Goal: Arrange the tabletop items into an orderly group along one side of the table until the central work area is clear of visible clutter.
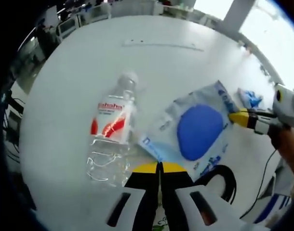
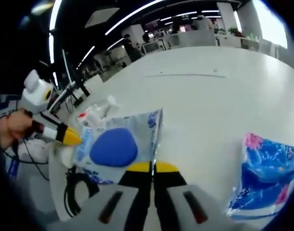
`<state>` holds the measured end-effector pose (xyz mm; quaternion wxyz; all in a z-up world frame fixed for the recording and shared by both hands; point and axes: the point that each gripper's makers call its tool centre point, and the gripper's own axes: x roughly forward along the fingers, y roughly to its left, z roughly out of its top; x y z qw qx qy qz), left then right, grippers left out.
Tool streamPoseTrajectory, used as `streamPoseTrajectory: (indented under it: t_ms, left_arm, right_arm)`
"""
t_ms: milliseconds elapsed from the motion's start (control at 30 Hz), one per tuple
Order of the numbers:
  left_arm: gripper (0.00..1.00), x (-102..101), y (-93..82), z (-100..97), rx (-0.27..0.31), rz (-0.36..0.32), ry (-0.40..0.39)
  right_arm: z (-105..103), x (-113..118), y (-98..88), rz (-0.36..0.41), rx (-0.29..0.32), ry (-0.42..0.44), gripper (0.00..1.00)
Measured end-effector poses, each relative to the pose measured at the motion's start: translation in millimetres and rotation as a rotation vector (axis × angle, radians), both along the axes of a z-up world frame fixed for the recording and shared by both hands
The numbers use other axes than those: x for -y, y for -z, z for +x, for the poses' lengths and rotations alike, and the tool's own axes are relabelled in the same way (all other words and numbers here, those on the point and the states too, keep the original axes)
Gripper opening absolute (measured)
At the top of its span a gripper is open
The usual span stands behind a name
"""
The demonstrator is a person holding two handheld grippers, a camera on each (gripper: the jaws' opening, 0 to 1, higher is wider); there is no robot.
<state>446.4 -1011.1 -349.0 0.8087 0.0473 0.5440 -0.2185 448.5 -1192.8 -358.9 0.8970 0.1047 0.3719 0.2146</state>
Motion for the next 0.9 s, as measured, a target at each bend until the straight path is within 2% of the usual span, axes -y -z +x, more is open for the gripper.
streamPoseTrajectory:
  t_ms: [600, 900]
  left_arm:
    - [0.0, 18, -34.6, 11.7, 0.062, -0.068, 0.033]
    - [0.0, 30, -56.5, 18.2, 0.11, -0.088, 0.087]
  right_arm:
    - [1, 18, -42.1, 0.001, 0.065, 0.06, 0.0]
    - [-4, 29, -68.0, 0.005, 0.095, 0.101, 0.0]
